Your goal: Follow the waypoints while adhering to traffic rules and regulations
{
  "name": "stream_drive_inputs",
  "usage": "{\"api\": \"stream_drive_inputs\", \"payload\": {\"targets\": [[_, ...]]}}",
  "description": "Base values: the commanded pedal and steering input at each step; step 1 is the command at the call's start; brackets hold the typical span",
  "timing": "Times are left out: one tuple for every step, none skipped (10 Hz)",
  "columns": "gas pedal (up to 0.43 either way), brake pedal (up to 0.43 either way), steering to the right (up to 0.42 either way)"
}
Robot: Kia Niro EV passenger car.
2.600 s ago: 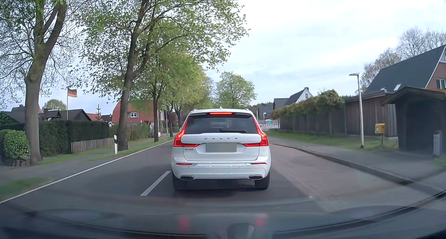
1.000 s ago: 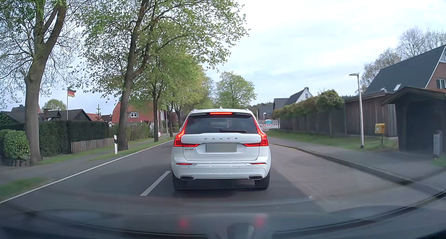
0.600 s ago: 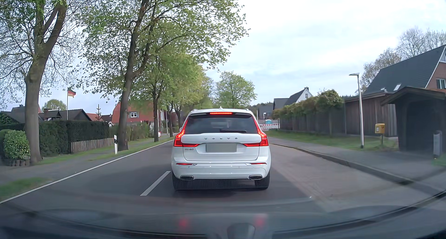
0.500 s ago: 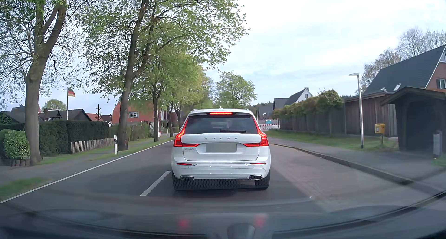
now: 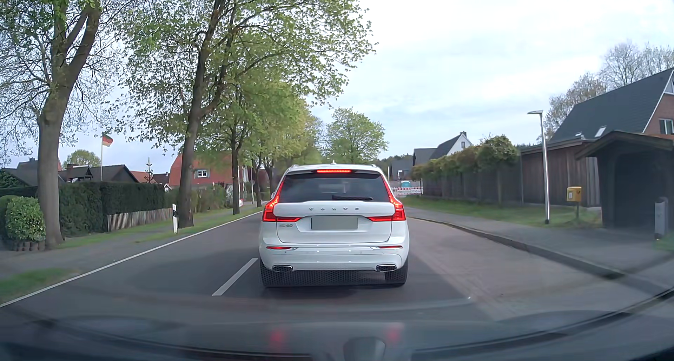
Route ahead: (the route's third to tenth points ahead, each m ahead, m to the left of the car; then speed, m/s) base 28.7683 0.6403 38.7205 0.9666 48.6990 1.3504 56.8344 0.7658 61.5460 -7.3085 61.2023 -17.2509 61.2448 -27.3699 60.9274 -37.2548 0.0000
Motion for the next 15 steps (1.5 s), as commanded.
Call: {"api": "stream_drive_inputs", "payload": {"targets": [[0.0, 0.22, -0.001], [0.0, 0.22, -0.001], [0.0, 0.226, -0.001], [0.0, 0.22, -0.001], [0.0, 0.22, -0.001], [0.0, 0.22, -0.001], [0.0, 0.22, -0.001], [0.0, 0.22, -0.001], [0.0, 0.22, -0.001], [0.0, 0.22, -0.001], [0.0, 0.226, -0.001], [0.0, 0.22, -0.001], [0.0, 0.226, -0.001], [0.0, 0.22, -0.001], [0.0, 0.226, -0.001]]}}
